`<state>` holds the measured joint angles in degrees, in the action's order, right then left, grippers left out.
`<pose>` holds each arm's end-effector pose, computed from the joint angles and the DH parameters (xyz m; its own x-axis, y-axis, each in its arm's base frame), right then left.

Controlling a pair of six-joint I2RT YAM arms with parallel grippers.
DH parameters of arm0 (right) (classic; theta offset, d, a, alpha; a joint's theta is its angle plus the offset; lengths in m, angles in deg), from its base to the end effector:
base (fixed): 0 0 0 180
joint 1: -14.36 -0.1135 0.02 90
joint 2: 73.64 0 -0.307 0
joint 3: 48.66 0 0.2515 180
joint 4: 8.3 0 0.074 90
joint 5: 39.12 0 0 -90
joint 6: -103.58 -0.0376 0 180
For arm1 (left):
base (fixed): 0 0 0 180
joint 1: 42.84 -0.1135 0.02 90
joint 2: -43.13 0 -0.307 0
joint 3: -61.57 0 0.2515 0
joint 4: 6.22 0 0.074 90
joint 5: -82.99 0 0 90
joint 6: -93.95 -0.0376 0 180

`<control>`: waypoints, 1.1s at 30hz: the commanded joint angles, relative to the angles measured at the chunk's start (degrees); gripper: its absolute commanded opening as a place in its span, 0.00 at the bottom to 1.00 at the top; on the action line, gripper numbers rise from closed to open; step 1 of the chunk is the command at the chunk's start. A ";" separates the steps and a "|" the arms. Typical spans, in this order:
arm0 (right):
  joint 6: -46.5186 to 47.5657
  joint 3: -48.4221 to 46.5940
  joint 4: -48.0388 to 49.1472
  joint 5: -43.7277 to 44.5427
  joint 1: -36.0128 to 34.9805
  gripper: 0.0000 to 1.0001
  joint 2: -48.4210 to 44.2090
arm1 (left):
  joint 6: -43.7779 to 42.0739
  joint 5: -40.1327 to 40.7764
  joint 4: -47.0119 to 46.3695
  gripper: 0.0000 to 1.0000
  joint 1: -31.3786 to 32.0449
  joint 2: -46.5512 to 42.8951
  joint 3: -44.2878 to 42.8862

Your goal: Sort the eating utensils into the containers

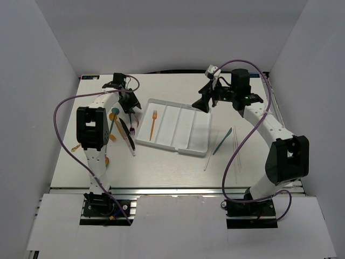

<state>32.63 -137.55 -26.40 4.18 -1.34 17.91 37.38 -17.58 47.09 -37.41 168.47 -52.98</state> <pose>0.3515 0.1272 0.3733 -0.0481 -0.2461 -0.9681 -0.9060 0.4187 -0.0614 0.4902 -0.0535 0.2170 -0.8426 -0.4639 -0.2736 -0.3492 0.8573 -0.3784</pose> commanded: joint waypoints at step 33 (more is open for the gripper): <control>0.90 0.47 -0.54 0.47 1.20 0.89 -1.99 | -2.84 13.03 6.37 0.33 3.62 0.78 -1.03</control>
<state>33.17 -136.59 -26.94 4.64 -0.62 17.91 34.83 -4.83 53.25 -34.37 168.56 -53.43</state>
